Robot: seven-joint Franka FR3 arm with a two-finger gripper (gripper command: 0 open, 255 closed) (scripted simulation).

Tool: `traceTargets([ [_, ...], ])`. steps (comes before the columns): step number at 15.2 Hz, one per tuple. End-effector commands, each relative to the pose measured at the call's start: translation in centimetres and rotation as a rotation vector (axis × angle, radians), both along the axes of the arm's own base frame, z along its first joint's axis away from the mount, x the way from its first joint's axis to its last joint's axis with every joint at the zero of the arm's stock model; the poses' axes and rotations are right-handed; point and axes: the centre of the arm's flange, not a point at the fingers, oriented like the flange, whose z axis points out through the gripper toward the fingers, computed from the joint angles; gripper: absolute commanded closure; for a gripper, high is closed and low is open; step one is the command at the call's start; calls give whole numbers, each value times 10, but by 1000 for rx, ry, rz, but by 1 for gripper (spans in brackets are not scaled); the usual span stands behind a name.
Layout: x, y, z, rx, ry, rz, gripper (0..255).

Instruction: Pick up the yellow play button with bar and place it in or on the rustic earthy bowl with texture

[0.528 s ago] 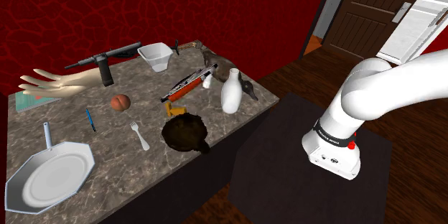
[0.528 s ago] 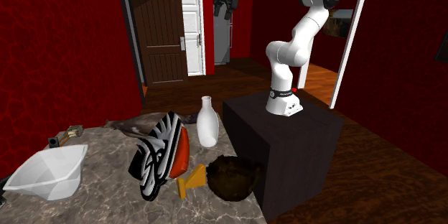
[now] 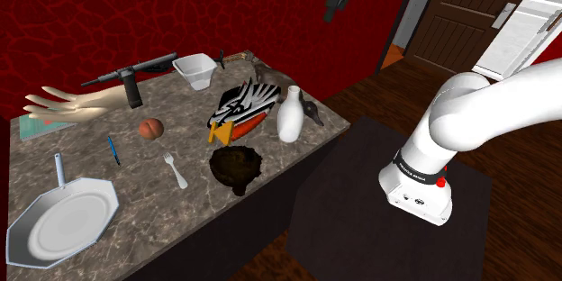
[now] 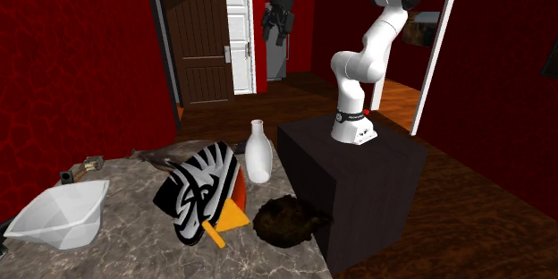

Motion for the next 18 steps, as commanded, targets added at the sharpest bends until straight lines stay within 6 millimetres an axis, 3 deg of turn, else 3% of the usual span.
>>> traceTargets([
  [1,10,7,-23,8,-6,7,0],
  [18,93,101,-202,70,-42,67,0],
])
